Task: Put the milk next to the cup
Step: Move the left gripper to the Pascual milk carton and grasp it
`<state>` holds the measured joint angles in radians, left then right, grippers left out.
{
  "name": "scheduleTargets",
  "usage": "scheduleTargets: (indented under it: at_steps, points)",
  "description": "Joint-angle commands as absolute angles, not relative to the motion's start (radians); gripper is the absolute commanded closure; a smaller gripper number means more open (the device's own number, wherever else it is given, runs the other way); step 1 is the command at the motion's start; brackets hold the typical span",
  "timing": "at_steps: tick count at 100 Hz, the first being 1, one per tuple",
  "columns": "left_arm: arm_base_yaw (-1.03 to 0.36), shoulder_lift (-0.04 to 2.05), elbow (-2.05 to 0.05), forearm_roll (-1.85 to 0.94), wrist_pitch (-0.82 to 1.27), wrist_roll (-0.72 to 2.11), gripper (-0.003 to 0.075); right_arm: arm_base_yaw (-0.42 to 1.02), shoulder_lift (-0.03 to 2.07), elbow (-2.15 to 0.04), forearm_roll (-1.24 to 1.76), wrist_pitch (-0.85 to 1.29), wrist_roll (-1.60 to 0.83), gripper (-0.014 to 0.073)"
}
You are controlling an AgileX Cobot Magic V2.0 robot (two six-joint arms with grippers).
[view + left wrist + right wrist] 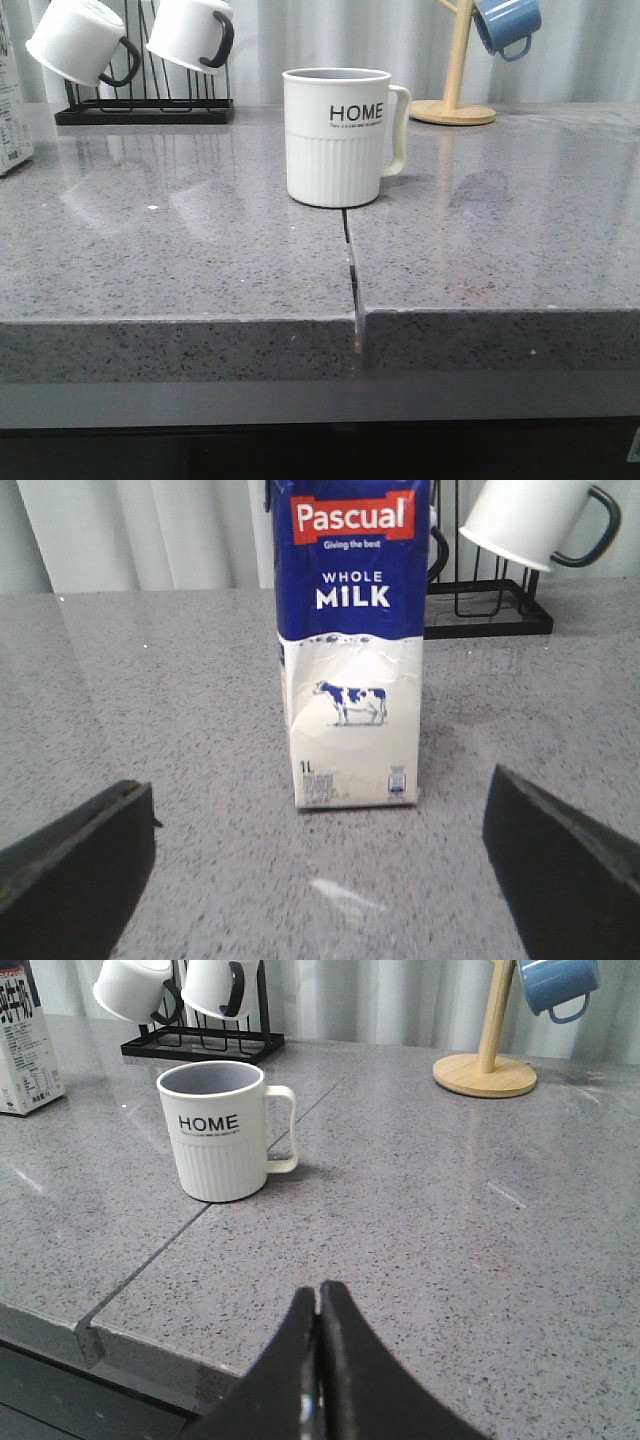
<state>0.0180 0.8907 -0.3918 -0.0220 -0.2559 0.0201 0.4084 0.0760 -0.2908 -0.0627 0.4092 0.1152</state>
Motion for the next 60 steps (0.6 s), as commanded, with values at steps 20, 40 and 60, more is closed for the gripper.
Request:
scheduleTargets:
  at_steps: [20, 40, 60]
  points:
    - [-0.034, 1.1, -0.567, -0.034, -0.385, -0.013, 0.0094, 0.406, 0.087, -0.316, -0.063, 0.333, 0.115, 0.0661]
    - [-0.034, 1.242, -0.683, -0.027, -0.395, -0.013, 0.0094, 0.406, 0.087, -0.316, -0.063, 0.333, 0.115, 0.0661]
    - [-0.03, 1.341, -0.788, -0.017, -0.397, -0.013, 0.0095, 0.406, 0.087, -0.316, -0.063, 0.333, 0.115, 0.0661]
